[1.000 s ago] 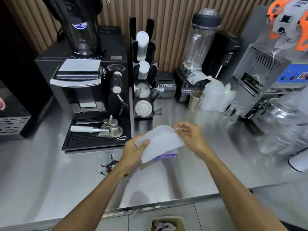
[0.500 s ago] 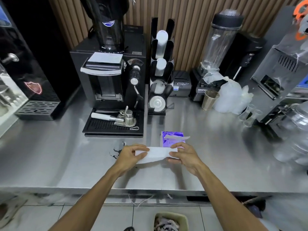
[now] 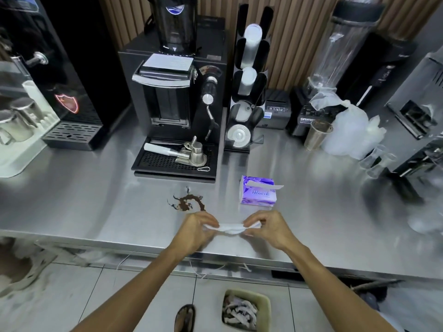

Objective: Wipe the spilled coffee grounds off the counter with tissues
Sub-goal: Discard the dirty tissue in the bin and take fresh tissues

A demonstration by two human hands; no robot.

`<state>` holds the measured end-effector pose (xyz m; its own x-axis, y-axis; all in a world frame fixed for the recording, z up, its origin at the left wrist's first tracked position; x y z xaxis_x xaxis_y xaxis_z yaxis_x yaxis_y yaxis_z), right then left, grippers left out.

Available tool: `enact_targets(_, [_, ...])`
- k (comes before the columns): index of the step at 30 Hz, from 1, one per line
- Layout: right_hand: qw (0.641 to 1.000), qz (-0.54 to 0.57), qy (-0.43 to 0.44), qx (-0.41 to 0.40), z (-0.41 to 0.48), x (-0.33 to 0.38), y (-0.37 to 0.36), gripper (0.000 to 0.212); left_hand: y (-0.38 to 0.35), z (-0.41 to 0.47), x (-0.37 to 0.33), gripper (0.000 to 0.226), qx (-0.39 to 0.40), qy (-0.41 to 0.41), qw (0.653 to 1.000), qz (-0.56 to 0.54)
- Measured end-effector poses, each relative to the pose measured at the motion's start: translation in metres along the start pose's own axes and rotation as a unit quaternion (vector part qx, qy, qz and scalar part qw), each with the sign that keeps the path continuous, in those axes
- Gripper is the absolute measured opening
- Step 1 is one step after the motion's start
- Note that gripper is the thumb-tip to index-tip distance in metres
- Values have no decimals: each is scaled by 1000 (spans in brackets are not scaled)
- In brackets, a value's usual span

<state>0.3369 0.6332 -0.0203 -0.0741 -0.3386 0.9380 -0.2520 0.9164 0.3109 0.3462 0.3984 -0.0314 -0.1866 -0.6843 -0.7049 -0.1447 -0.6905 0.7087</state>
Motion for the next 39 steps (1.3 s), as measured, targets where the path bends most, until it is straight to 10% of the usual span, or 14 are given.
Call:
enact_targets(10, [953,-252,166,35,-63,-59,32,14,-83,-68,-41,17,-81,-232,939,241])
enact_targets(25, [936,-281,206,56,24,-28,-50,20,-10,-53,24,24,-132,-39,923,358])
enact_targets(39, [903,-322,284,29,-6,-32,-65,28,-12,-61,37,48,-82,-66,920,377])
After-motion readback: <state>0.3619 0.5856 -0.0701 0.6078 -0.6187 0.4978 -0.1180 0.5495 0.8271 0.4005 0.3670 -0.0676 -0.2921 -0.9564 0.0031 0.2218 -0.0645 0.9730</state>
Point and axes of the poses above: each hand's wrist, its own z-axis towards the middle knuckle, its own y-axis out of the back of the hand, x = y × z, the point moved 4 cm from there along z, towards the middle knuckle, and after that the axes turned 12 degrees about z, right-handed, at the moved point
